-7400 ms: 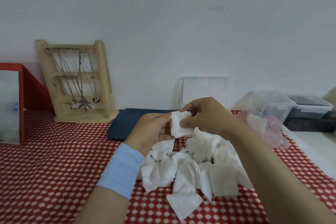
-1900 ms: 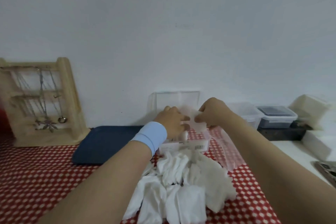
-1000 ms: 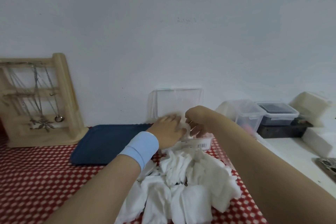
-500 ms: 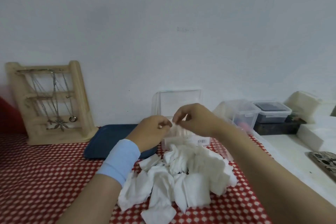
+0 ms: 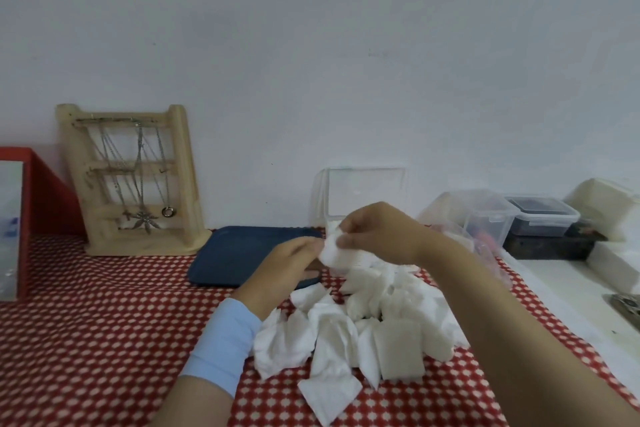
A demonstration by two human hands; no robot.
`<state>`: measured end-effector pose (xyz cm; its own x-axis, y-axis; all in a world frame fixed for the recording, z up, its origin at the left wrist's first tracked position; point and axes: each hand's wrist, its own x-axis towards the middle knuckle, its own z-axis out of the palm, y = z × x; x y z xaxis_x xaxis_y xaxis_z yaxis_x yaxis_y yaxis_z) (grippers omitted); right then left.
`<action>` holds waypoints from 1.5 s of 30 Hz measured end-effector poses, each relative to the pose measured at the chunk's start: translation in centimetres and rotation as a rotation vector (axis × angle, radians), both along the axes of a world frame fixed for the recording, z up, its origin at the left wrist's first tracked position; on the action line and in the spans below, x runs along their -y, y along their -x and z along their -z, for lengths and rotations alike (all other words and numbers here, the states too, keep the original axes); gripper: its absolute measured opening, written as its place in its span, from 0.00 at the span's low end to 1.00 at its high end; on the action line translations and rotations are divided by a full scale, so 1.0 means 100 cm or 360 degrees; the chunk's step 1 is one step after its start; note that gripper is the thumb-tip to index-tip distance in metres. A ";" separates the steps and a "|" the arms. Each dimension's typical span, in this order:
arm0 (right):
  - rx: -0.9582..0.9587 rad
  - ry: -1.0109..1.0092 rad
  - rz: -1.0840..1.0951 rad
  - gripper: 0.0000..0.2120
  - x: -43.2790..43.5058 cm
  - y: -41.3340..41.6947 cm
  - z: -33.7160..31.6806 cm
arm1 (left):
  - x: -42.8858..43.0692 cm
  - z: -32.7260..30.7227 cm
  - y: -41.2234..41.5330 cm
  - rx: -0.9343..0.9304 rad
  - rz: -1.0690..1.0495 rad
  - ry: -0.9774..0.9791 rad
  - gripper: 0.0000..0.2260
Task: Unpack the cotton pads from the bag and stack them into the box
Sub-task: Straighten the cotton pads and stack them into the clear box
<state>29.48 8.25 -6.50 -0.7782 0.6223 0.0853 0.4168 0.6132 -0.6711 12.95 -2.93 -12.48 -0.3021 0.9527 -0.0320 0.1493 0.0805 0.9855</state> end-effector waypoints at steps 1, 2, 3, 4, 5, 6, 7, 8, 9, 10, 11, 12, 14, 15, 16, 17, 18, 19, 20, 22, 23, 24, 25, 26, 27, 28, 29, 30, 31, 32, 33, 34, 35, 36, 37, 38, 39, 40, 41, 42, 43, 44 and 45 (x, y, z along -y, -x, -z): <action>-0.0157 0.0103 0.0043 0.06 -0.001 0.001 -0.001 | -0.001 -0.003 -0.001 0.0251 0.0011 -0.0020 0.12; -0.0267 0.0185 0.0070 0.08 -0.002 0.003 0.000 | -0.001 -0.006 -0.001 0.0417 0.0015 -0.0042 0.13; -0.0335 0.0254 0.0084 0.08 0.000 0.006 0.001 | 0.000 -0.008 0.000 0.0482 0.0017 -0.0074 0.12; -0.0373 0.0314 0.0094 0.08 0.002 0.008 0.001 | 0.001 -0.009 0.002 0.0489 0.0020 -0.0112 0.10; -0.0384 0.0365 0.0091 0.08 0.003 0.011 0.002 | 0.003 -0.009 0.004 0.0483 0.0015 -0.0149 0.09; -0.0379 0.0413 0.0079 0.08 0.004 0.014 0.004 | 0.004 -0.008 0.008 0.0464 -0.0009 -0.0177 0.08; -0.0371 0.0465 0.0050 0.09 0.004 0.016 0.004 | 0.005 -0.008 0.012 0.0432 -0.0051 -0.0194 0.08; -0.0374 0.0525 0.0009 0.08 0.005 0.018 0.005 | 0.005 -0.006 0.016 0.0398 -0.0100 -0.0198 0.08; -0.0380 0.0580 -0.0031 0.07 0.004 0.020 0.006 | 0.005 -0.005 0.019 0.0372 -0.0142 -0.0193 0.08; -0.0386 0.0619 -0.0055 0.06 0.004 0.023 0.008 | 0.005 -0.004 0.022 0.0362 -0.0174 -0.0183 0.07; -0.0389 0.0634 -0.0052 0.07 0.003 0.024 0.011 | 0.005 -0.004 0.023 0.0373 -0.0186 -0.0172 0.06; -0.0393 0.0642 -0.0032 0.08 0.003 0.027 0.014 | 0.004 -0.002 0.024 0.0393 -0.0191 -0.0163 0.06; -0.0379 0.0635 0.0016 0.07 0.003 0.032 0.020 | 0.004 0.000 0.025 0.0408 -0.0171 -0.0151 0.05; -0.0359 0.0626 0.0030 0.06 0.003 0.033 0.023 | 0.004 0.001 0.025 0.0382 -0.0160 -0.0152 0.05; -0.0345 0.0624 0.0041 0.06 0.003 0.034 0.026 | 0.004 0.001 0.025 0.0323 -0.0159 -0.0156 0.05; -0.0346 0.0628 0.0051 0.05 0.003 0.036 0.028 | 0.004 0.002 0.026 0.0249 -0.0172 -0.0163 0.04; -0.0364 0.0635 0.0064 0.04 0.003 0.037 0.031 | 0.004 0.003 0.027 0.0186 -0.0191 -0.0165 0.04; -0.0392 0.0641 0.0082 0.04 0.004 0.039 0.033 | 0.005 0.003 0.028 0.0160 -0.0202 -0.0165 0.05; -0.0416 0.0638 0.0105 0.04 0.005 0.042 0.035 | 0.005 0.002 0.029 0.0173 -0.0204 -0.0160 0.05; -0.0406 0.0577 0.0164 0.06 0.008 0.046 0.037 | 0.008 0.002 0.034 0.0197 -0.0215 -0.0156 0.06; -0.0348 0.0486 0.0194 0.07 0.009 0.048 0.038 | 0.010 0.001 0.037 0.0184 -0.0249 -0.0159 0.06; -0.0253 0.0340 0.0218 0.08 0.010 0.049 0.039 | 0.011 0.001 0.040 0.0165 -0.0296 -0.0165 0.06; -0.0146 0.0158 0.0232 0.08 0.011 0.049 0.041 | 0.013 0.001 0.045 0.0147 -0.0347 -0.0167 0.06; -0.0033 -0.0025 0.0221 0.06 0.011 0.050 0.042 | 0.013 0.001 0.049 0.0147 -0.0392 -0.0172 0.06; 0.0082 -0.0174 0.0182 0.05 0.013 0.050 0.044 | 0.014 0.001 0.052 0.0172 -0.0426 -0.0177 0.06; 0.0210 -0.0291 0.0125 0.08 0.014 0.051 0.045 | 0.013 0.001 0.054 0.0223 -0.0452 -0.0177 0.05; 0.0332 -0.0371 0.0040 0.11 0.017 0.053 0.046 | 0.014 0.001 0.057 0.0278 -0.0476 -0.0173 0.05; 0.0444 -0.0398 -0.0053 0.13 0.020 0.055 0.046 | 0.015 0.000 0.058 0.0322 -0.0491 -0.0168 0.05; 0.0506 -0.0391 -0.0155 0.15 0.024 0.057 0.046 | 0.016 0.000 0.059 0.0348 -0.0501 -0.0168 0.04; 0.0555 -0.0373 -0.0260 0.17 0.029 0.058 0.046 | 0.016 0.000 0.060 0.0364 -0.0509 -0.0174 0.04; 0.0595 -0.0380 -0.0352 0.20 0.033 0.059 0.047 | 0.017 0.000 0.061 0.0372 -0.0513 -0.0182 0.04; 0.0650 -0.0416 -0.0424 0.23 0.035 0.060 0.048 | 0.017 0.000 0.061 0.0375 -0.0517 -0.0191 0.04; 0.0697 -0.0460 -0.0474 0.25 0.038 0.060 0.049 | 0.018 0.000 0.061 0.0377 -0.0520 -0.0195 0.04; 0.0736 -0.0489 -0.0494 0.28 0.039 0.061 0.050 | 0.017 0.000 0.061 0.0379 -0.0523 -0.0197 0.05; 0.0757 -0.0499 -0.0504 0.29 0.040 0.060 0.050 | 0.017 0.001 0.061 0.0381 -0.0524 -0.0194 0.05; 0.0777 -0.0505 -0.0504 0.31 0.040 0.060 0.050 | 0.016 0.001 0.061 0.0383 -0.0524 -0.0188 0.06; 0.0788 -0.0513 -0.0499 0.31 0.039 0.060 0.050 | 0.015 0.002 0.061 0.0379 -0.0521 -0.0180 0.06; 0.0806 -0.0526 -0.0482 0.30 0.038 0.060 0.051 | 0.015 0.002 0.061 0.0364 -0.0517 -0.0171 0.06; 0.0816 -0.0550 -0.0452 0.28 0.037 0.060 0.051 | 0.014 0.003 0.060 0.0342 -0.0510 -0.0162 0.05; 0.0816 -0.0570 -0.0405 0.24 0.034 0.059 0.051 | 0.014 0.003 0.060 0.0320 -0.0501 -0.0153 0.05; 0.0788 -0.0563 -0.0347 0.18 0.032 0.057 0.049 | 0.014 0.003 0.059 0.0306 -0.0490 -0.0144 0.05; 0.0720 -0.0502 -0.0292 0.11 0.029 0.054 0.046 | 0.013 0.004 0.058 0.0299 -0.0477 -0.0134 0.04; 0.0611 -0.0408 -0.0242 0.05 0.025 0.051 0.043 | 0.013 0.004 0.057 0.0296 -0.0464 -0.0126 0.04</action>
<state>24.36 5.75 -10.83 -0.8640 0.4955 -0.0900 0.4974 0.8119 -0.3056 7.28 -4.23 -12.85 -0.5578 0.8289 -0.0415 -0.0511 0.0156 0.9986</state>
